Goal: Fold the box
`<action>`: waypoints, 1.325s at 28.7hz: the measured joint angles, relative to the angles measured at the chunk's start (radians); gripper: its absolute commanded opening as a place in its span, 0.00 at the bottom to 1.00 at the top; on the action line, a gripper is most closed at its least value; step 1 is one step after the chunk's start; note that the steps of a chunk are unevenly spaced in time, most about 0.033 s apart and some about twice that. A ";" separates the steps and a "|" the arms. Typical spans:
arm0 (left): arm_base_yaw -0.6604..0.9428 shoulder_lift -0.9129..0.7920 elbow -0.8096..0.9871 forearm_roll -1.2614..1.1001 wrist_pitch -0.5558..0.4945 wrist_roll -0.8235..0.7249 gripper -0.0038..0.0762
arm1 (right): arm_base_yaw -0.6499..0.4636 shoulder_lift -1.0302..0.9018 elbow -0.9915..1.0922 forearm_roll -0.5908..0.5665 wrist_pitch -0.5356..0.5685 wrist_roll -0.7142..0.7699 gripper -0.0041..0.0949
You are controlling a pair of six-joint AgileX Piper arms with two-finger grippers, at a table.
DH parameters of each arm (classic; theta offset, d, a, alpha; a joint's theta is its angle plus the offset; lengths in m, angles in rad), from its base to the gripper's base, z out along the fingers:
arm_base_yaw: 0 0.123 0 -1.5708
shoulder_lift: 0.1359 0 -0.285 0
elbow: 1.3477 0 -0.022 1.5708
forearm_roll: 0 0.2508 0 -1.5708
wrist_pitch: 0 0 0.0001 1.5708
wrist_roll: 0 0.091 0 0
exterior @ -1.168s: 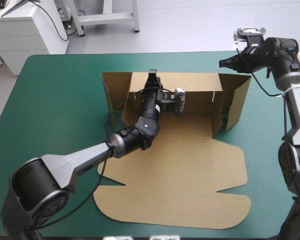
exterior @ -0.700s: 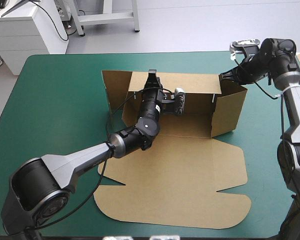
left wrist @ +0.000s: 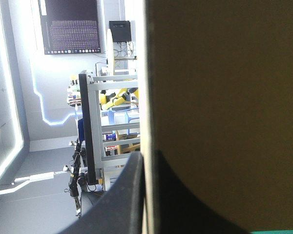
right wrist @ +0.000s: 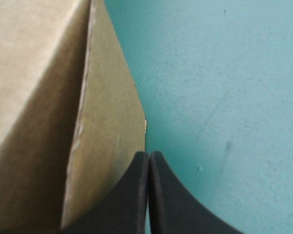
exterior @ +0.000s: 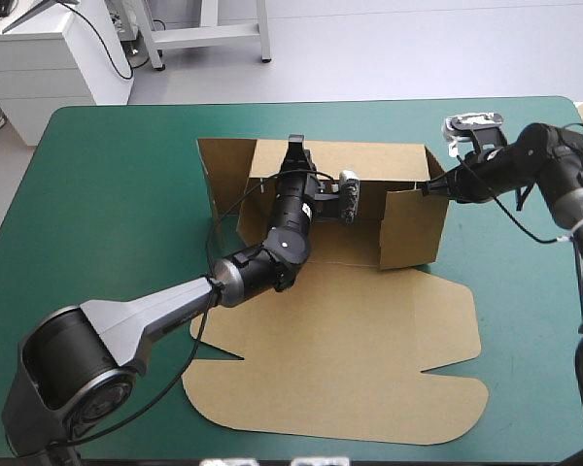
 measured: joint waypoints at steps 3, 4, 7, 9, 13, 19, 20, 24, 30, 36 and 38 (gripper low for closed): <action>0.000 0.000 0.000 0.000 -0.001 0.000 0.04 | 0.000 -0.119 0.225 0.096 -0.213 -0.071 0.02; 0.000 0.000 0.000 0.000 -0.001 0.000 0.04 | 0.000 -0.134 0.273 0.132 -0.257 -0.098 0.02; 0.000 0.000 0.000 0.000 -0.001 0.000 0.04 | 0.000 -0.158 0.385 0.243 -0.348 -0.194 0.02; 0.000 0.000 0.000 0.000 -0.001 0.000 0.04 | 0.000 -0.162 0.434 0.311 -0.387 -0.261 0.02; 0.000 0.000 0.000 0.000 -0.001 0.008 0.04 | 0.000 -0.165 0.466 0.370 -0.418 -0.381 0.02; 0.000 0.000 0.000 0.000 -0.001 0.008 0.04 | 0.000 -0.172 0.467 0.380 -0.415 -0.488 0.14; 0.000 0.000 0.000 0.000 -0.001 0.008 0.04 | 0.000 -0.173 0.467 0.371 -0.414 -0.491 0.17; 0.000 0.000 0.000 0.003 -0.001 0.005 0.04 | 0.000 -0.200 0.467 0.296 -0.409 -0.503 0.34; 0.000 0.000 0.000 0.003 0.000 -0.019 0.04 | 0.000 -0.245 0.467 0.254 -0.401 -0.517 0.36; 0.000 0.000 0.000 0.005 0.003 -0.048 0.04 | 0.000 -0.250 0.467 0.253 -0.332 -0.582 0.44; 0.000 0.000 0.000 0.005 0.003 -0.049 0.04 | 0.001 -0.250 0.467 0.254 -0.318 -0.603 0.47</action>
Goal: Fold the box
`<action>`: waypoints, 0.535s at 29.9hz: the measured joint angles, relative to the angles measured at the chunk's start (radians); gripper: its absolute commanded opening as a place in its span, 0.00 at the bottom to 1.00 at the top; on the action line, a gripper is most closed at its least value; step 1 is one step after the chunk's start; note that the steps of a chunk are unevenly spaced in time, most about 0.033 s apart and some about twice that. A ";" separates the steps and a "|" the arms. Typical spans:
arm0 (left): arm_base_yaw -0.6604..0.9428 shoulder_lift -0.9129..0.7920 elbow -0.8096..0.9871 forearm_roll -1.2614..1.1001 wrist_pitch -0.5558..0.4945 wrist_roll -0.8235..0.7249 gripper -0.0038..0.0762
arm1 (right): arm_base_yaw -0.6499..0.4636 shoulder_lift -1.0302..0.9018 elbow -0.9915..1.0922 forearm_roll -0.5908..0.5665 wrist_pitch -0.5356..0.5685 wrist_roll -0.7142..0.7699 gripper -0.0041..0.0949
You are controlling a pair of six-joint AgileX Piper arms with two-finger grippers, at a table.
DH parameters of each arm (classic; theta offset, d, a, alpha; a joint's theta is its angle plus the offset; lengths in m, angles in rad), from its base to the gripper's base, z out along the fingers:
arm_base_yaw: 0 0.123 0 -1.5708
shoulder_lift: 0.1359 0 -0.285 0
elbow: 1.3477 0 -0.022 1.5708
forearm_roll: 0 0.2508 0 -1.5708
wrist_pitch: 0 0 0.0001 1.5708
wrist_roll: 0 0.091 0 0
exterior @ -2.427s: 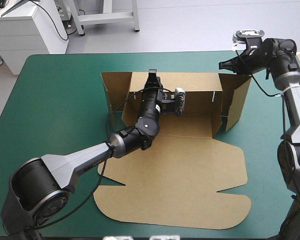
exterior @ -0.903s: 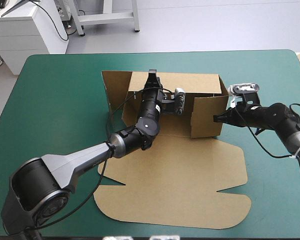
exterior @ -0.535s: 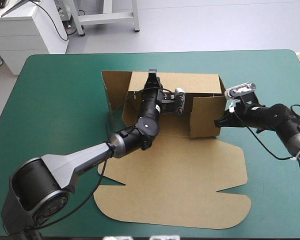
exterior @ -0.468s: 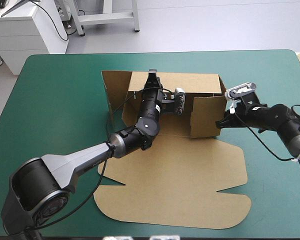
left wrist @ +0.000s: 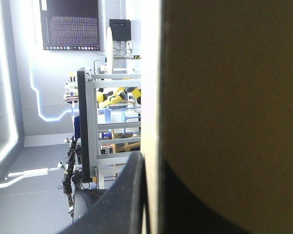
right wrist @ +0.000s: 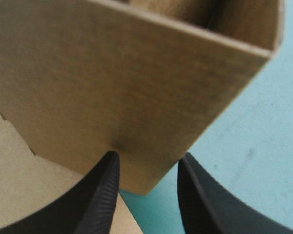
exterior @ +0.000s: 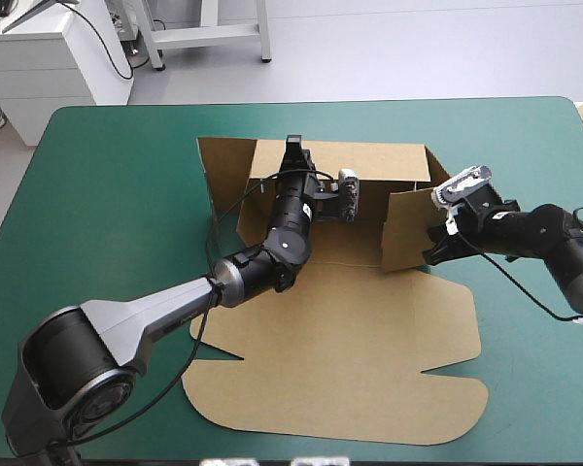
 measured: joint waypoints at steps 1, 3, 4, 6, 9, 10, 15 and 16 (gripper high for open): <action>0.000 0.000 0.000 0.000 0.000 0.000 0.04 | 0.000 0.000 0.000 0.001 -0.003 -0.008 0.47; 0.000 0.000 0.000 0.001 0.000 -0.003 0.04 | 0.000 0.000 0.000 0.013 -0.017 -0.028 0.48; 0.000 0.000 0.000 0.001 0.000 -0.003 0.04 | 0.000 0.000 0.000 0.024 -0.024 -0.038 0.48; 0.000 0.000 0.000 0.001 0.000 -0.003 0.04 | 0.001 0.000 0.000 0.047 -0.038 -0.067 0.48; -0.001 0.000 0.000 0.001 0.000 -0.003 0.04 | 0.002 0.000 0.001 0.086 -0.050 -0.111 0.48; -0.001 0.000 0.000 0.001 0.000 -0.003 0.04 | 0.002 0.000 0.001 0.100 -0.052 -0.130 0.48; -0.001 0.000 0.000 0.001 0.000 -0.012 0.04 | 0.002 0.000 0.001 0.187 -0.051 -0.228 0.48; -0.001 0.000 0.000 0.001 0.000 -0.015 0.04 | 0.002 0.001 0.001 0.191 -0.050 -0.235 0.48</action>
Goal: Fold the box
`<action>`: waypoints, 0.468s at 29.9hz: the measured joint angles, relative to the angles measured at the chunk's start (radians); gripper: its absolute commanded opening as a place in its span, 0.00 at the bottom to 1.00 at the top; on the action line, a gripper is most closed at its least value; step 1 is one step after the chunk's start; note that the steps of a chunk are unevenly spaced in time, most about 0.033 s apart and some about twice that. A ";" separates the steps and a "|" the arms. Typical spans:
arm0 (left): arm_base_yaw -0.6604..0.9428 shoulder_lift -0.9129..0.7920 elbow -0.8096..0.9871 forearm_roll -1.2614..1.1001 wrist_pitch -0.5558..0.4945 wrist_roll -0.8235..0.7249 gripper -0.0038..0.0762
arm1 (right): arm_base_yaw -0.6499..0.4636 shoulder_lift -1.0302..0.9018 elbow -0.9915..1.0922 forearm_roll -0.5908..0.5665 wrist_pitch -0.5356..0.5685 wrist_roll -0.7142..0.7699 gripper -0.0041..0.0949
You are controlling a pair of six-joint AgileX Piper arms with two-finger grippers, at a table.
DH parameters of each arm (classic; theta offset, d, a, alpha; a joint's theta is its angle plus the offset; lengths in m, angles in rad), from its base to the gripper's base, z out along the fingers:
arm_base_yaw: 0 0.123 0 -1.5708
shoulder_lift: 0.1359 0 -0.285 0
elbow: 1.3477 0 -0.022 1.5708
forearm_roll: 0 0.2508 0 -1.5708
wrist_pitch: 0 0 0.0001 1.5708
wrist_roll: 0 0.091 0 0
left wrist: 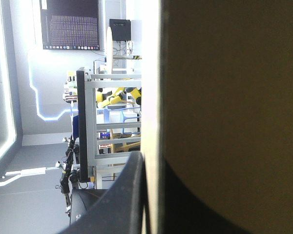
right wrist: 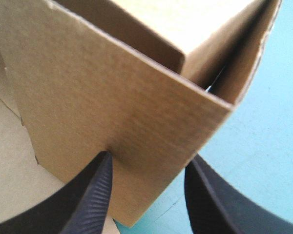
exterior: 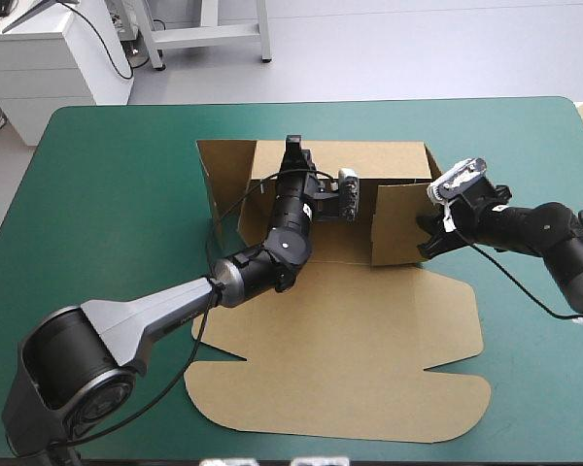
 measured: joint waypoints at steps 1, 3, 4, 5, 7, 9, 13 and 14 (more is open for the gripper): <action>0.000 0.000 0.000 0.000 0.000 -0.003 0.04 | 0.000 0.005 0.000 0.005 0.004 -0.006 0.48; 0.000 0.000 0.000 0.000 0.000 -0.006 0.04 | 0.000 0.021 0.000 0.019 0.011 -0.013 0.48; 0.000 0.000 0.000 0.000 0.000 -0.007 0.04 | 0.000 0.036 0.000 0.032 0.018 -0.014 0.48; 0.000 0.000 0.000 0.000 0.000 -0.007 0.04 | 0.000 0.048 0.000 0.042 0.023 -0.019 0.48; 0.000 -0.001 0.000 0.000 0.000 -0.007 0.04 | 0.001 0.079 0.000 0.072 0.030 -0.038 0.48; 0.000 -0.007 0.000 -0.004 -0.001 -0.007 0.04 | 0.001 0.101 0.000 0.111 0.032 -0.056 0.48; 0.000 -0.012 0.000 -0.011 -0.003 -0.007 0.04 | 0.001 0.140 0.000 0.209 0.007 -0.119 0.48; 0.000 -0.013 0.000 -0.013 0.000 -0.008 0.04 | 0.001 0.147 0.000 0.232 0.000 -0.140 0.48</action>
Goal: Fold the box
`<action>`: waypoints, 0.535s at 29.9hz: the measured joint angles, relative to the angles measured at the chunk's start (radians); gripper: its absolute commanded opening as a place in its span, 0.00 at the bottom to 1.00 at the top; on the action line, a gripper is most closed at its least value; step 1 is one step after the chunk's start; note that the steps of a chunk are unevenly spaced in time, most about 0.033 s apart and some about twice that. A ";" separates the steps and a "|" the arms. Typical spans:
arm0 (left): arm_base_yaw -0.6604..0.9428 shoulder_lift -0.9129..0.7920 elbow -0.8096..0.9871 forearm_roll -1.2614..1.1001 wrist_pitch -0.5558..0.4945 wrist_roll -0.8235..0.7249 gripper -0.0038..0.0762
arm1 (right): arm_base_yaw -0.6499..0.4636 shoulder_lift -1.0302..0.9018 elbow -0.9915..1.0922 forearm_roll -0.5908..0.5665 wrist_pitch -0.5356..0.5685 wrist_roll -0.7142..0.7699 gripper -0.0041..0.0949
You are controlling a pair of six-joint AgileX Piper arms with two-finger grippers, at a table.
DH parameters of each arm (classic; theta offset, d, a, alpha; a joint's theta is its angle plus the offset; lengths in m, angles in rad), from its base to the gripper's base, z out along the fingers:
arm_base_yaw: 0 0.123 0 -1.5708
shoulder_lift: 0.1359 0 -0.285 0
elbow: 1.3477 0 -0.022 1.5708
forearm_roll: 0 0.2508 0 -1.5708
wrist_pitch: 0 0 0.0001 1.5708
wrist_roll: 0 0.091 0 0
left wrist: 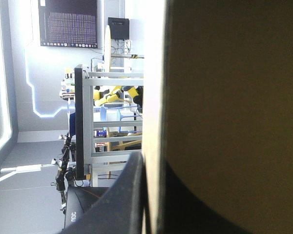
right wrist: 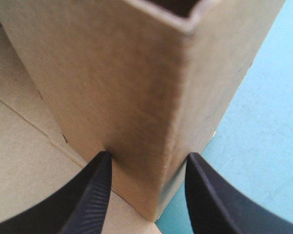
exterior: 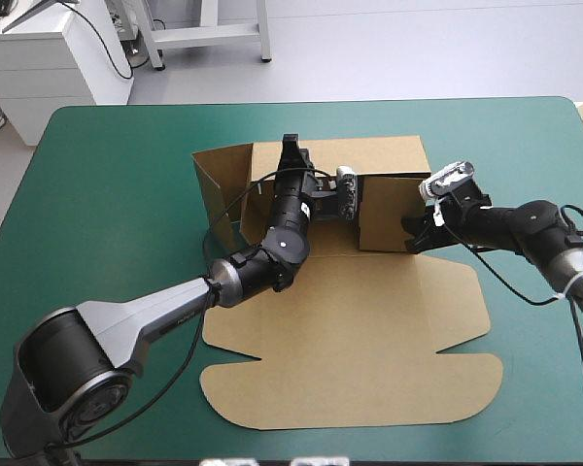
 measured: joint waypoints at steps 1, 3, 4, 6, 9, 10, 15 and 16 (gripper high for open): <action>0.000 -0.001 0.000 -0.001 0.000 0.000 0.04 | 0.000 0.006 0.000 0.024 -0.005 -0.020 0.48; 0.000 -0.004 0.000 -0.005 0.000 0.000 0.04 | 0.000 0.015 0.000 0.064 -0.013 -0.052 0.48; 0.000 -0.005 0.000 -0.007 0.000 0.000 0.04 | 0.000 0.020 0.000 0.087 -0.018 -0.070 0.48; 0.000 -0.007 0.000 -0.011 -0.004 -0.001 0.04 | 0.000 0.028 0.000 0.137 -0.030 -0.104 0.48; 0.001 -0.010 0.000 -0.013 -0.009 -0.001 0.04 | 0.000 0.042 0.001 0.210 -0.043 -0.168 0.48; 0.001 -0.011 0.000 -0.014 -0.010 -0.001 0.04 | 0.000 0.046 0.001 0.234 -0.046 -0.189 0.48; 0.002 -0.013 0.000 -0.015 -0.011 0.000 0.04 | -0.001 0.061 0.001 0.321 -0.053 -0.267 0.46; 0.002 -0.013 0.000 -0.015 -0.011 0.000 0.04 | -0.001 0.063 0.001 0.339 -0.051 -0.281 0.45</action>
